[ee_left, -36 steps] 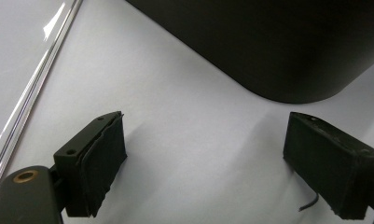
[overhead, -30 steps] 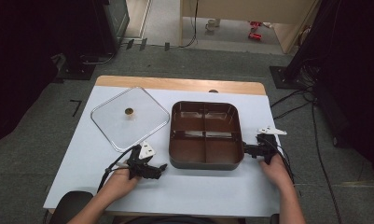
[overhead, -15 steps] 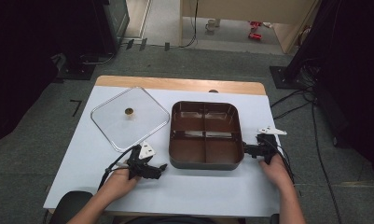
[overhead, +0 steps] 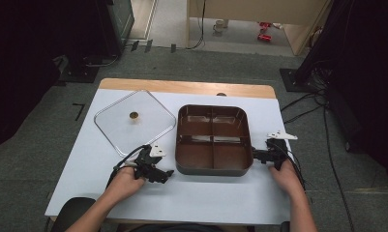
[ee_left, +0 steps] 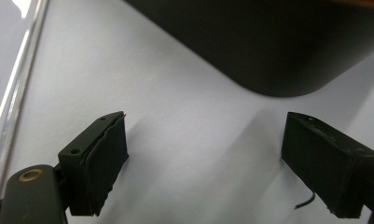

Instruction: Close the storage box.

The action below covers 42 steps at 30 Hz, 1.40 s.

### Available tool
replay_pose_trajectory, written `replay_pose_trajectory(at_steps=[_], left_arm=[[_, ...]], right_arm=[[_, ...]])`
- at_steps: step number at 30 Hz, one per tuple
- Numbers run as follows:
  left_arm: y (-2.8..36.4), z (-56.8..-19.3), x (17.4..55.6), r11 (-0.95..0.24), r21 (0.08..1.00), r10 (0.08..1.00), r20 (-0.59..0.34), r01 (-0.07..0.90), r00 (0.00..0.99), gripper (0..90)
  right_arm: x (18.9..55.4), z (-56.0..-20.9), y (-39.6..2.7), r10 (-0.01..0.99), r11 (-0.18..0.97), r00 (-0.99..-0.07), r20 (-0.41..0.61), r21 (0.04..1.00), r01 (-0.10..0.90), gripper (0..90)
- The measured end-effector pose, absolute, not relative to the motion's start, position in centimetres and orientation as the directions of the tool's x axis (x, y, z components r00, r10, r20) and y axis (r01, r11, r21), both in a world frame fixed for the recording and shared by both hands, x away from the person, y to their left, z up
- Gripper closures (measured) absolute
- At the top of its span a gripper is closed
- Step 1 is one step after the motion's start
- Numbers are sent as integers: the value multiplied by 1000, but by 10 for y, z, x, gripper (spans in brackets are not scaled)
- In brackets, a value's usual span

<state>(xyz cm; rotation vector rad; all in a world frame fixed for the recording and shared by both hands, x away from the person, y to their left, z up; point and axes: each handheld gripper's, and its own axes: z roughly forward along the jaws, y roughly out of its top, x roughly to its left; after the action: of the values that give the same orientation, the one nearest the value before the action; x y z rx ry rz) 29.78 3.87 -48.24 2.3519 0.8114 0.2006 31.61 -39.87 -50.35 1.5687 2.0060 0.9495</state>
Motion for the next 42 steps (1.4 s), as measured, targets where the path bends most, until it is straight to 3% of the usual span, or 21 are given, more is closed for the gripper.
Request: replay_pose_trajectory(at_steps=[2, 18, 42], left_arm=[[40, -479, 299, -578, 627, 609, -95, 522, 788, 144], [53, -465, 316, -572, 661, 603, -62, 486, 795, 138], [85, -457, 364, -502, 681, 681, -70, 533, 729, 176]], right_arm=[[316, -504, -399, 958, 130, -274, 82, 730, 671, 131], [316, -504, -399, 958, 130, -275, 82, 731, 670, 130], [316, -504, -399, 958, 130, -275, 82, 731, 670, 130]])
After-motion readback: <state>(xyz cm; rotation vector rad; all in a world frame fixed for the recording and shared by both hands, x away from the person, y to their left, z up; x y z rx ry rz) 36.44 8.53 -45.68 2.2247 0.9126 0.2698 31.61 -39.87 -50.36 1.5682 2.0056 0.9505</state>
